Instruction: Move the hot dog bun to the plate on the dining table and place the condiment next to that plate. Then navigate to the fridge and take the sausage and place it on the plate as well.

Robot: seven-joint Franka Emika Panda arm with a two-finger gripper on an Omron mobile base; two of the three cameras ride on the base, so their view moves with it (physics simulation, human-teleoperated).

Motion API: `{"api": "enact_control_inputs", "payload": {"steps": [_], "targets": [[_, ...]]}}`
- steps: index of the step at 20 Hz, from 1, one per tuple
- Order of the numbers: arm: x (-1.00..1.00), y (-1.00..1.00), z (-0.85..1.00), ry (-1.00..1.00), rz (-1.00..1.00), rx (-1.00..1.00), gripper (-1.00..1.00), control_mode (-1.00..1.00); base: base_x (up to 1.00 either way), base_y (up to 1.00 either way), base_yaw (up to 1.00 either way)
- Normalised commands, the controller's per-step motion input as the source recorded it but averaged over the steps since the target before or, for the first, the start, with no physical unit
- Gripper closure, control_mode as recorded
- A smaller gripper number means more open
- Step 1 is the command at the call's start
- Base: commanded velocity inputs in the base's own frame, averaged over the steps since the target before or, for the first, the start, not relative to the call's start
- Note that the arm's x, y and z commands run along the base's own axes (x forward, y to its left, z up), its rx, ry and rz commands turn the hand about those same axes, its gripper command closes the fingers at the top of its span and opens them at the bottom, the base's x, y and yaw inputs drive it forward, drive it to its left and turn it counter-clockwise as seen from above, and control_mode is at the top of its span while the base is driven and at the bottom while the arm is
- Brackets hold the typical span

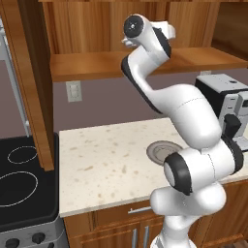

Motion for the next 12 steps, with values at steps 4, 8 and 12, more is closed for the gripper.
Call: {"api": "enact_control_inputs", "payload": {"steps": [4,8,12], "targets": [[0.17,-0.22,0.10,0.00,-0.09,0.00,-1.00,-1.00,0.00,0.00,0.00],[0.21,-0.14,0.01,0.00,-0.08,0.00,-1.00,-1.00,0.00,0.00,0.00],[0.21,-0.04,0.04,0.00,-0.09,0.00,-1.00,-1.00,0.00,0.00,0.00]]}}
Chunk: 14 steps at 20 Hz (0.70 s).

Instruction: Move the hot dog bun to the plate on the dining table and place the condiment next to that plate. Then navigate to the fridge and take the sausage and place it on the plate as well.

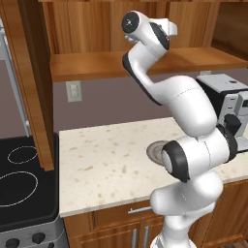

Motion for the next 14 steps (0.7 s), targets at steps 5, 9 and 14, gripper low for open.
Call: {"api": "enact_control_inputs", "payload": {"steps": [5,9,14], "targets": [[0.13,-0.01,0.06,0.00,-0.10,0.00,-1.00,-1.00,0.00,0.00,0.00],[0.32,0.00,0.00,0.00,-0.08,0.00,-1.00,-1.00,0.00,0.00,0.00],[0.40,0.00,0.00,0.00,-0.05,0.00,-1.00,-1.00,0.00,0.00,0.00]]}}
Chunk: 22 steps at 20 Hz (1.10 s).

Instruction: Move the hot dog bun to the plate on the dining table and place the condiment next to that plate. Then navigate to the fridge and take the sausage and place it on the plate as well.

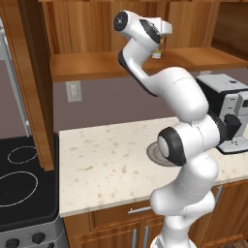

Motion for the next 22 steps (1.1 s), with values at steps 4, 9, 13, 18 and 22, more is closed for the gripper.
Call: {"api": "enact_control_inputs", "payload": {"steps": [4,9,13,18,22], "targets": [[0.42,0.00,0.00,0.00,-0.03,0.00,-1.00,-1.00,0.00,0.00,0.00],[0.41,0.00,0.00,0.00,-0.04,0.00,-1.00,-1.00,0.00,0.00,0.00],[0.36,-0.01,0.00,0.00,-0.03,0.00,-1.00,-1.00,0.00,0.00,0.00],[0.18,-0.12,0.00,0.00,-0.05,0.00,-1.00,-1.00,0.00,0.00,0.00],[0.20,-0.21,0.00,0.00,-0.06,0.00,-1.00,-1.00,0.00,0.00,0.00]]}}
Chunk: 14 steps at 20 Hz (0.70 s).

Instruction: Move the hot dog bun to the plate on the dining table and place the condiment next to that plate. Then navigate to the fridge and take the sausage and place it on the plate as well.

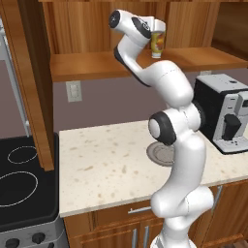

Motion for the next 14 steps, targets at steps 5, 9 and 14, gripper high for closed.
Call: {"api": "enact_control_inputs", "payload": {"steps": [5,9,14], "targets": [[0.18,-0.25,0.00,0.00,-0.06,0.00,-1.00,-1.00,0.00,0.00,0.00],[0.09,-0.23,0.00,0.00,-0.06,0.00,-1.00,-1.00,0.00,0.00,0.00],[-0.01,-0.22,0.00,-0.01,-0.06,0.00,1.00,-1.00,0.00,0.00,0.00]]}}
